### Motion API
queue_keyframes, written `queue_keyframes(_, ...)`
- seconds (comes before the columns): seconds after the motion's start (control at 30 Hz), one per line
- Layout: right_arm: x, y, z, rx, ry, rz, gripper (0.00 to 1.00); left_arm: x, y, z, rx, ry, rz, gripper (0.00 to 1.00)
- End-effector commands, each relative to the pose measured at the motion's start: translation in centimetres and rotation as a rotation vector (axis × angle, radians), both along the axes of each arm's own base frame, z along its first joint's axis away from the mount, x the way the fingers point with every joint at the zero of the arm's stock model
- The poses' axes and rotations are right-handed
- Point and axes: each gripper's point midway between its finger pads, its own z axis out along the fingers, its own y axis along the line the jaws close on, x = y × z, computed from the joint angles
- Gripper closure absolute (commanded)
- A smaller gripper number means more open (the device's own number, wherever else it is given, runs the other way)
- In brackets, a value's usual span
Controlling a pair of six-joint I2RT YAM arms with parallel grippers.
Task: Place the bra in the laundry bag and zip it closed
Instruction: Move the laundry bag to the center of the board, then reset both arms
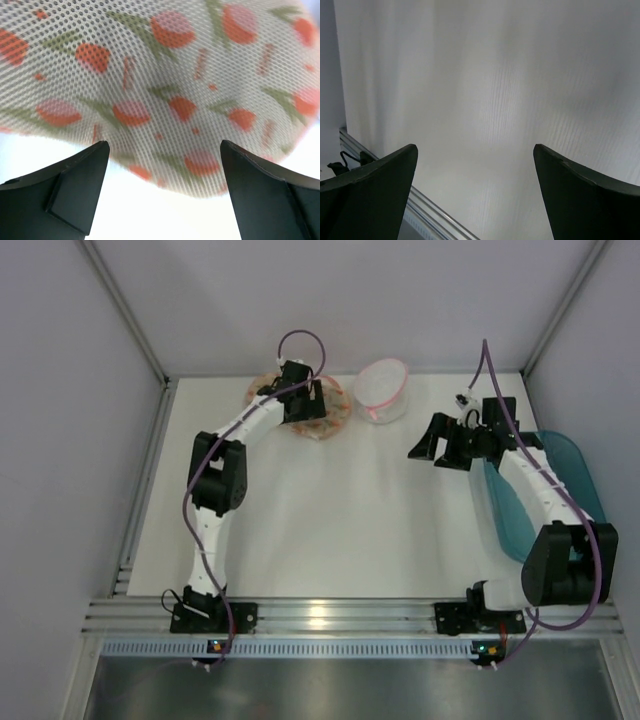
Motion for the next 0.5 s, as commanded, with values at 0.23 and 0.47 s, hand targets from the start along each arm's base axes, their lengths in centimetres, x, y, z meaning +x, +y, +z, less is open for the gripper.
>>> queue_keyframes(0.23,-0.7,-2.7,3.5,-0.242,-0.196,0.158,0.01,-10.6,2.5,15.9,0.152,-0.258,-0.364,0.01)
queue_keyframes(0.47,-4.3,-3.6,3.1,-0.346,-0.268,0.28,0.01,-20.3,4.4,13.1,0.148,-0.172,-0.543,0.01)
